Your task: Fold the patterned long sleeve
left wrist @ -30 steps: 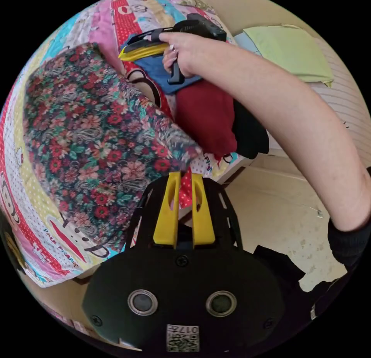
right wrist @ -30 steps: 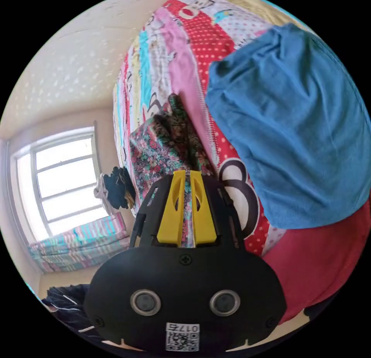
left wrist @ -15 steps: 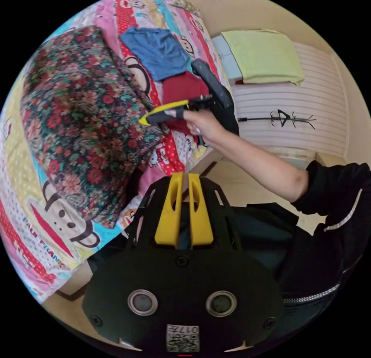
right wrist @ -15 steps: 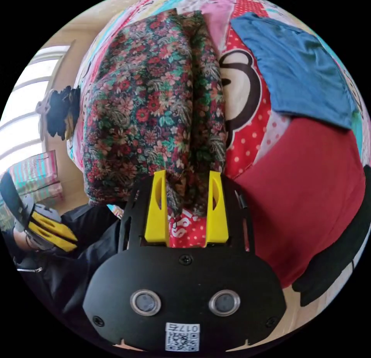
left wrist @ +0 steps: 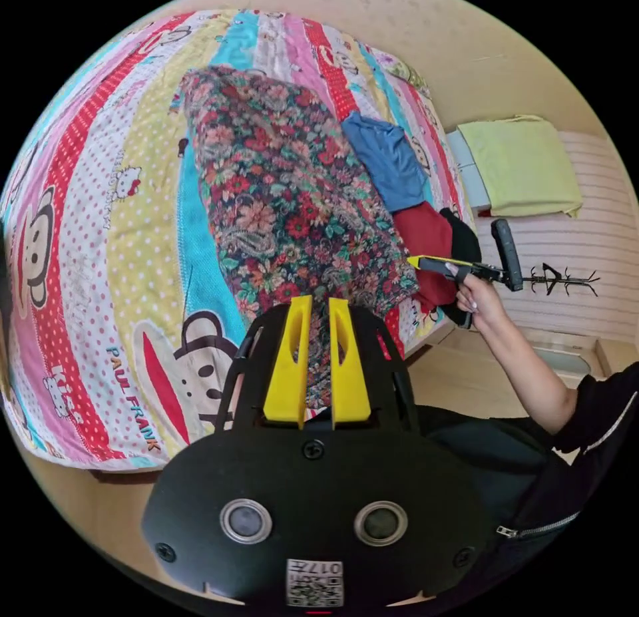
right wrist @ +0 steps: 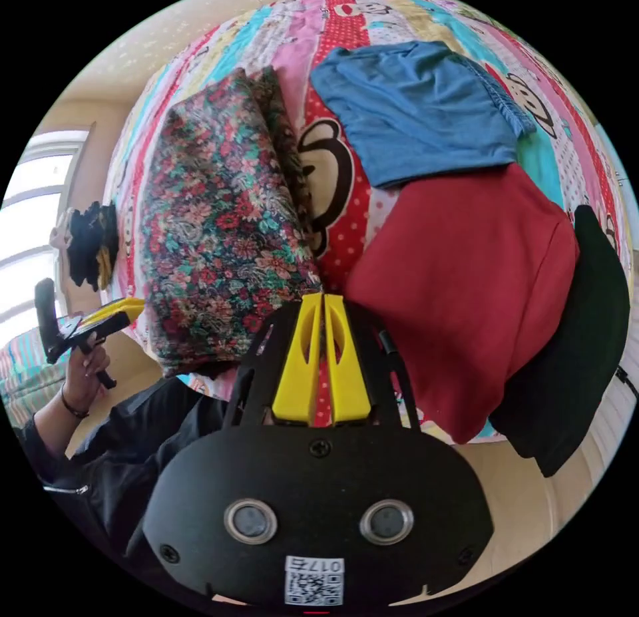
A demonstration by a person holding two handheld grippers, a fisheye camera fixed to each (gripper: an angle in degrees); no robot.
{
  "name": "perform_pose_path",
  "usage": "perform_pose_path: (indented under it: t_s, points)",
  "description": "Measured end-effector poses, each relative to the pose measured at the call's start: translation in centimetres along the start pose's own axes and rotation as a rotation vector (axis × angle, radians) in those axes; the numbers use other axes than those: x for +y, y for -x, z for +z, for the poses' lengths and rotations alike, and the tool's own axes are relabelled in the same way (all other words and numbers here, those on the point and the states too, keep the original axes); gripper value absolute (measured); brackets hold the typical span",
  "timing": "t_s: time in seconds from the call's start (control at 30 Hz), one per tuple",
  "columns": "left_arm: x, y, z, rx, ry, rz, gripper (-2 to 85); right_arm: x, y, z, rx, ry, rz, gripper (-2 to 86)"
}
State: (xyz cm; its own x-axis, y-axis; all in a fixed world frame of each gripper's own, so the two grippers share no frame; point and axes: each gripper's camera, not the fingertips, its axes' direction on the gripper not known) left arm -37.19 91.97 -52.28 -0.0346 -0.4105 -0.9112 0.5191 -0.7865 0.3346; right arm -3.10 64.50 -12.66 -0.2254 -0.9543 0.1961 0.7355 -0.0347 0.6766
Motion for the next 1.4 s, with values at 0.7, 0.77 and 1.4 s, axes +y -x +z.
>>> perform_pose_path:
  t_s: [0.7,0.77,1.4]
  points:
    - [-2.8,-2.6,9.0,-0.241,0.188,0.057,-0.9,-23.0,4.8,-6.2,-0.317,-0.229,-0.111,11.4]
    - [-2.1,-2.6,9.2,-0.241,0.150,0.063,-0.9,-25.8,3.3,-4.8,-0.365,-0.214,0.035,11.6]
    - [1.1,-3.5,11.2,-0.290,0.002,0.147,-0.7,-22.6,4.5,-6.1,-0.325,-0.550,0.065,1.2]
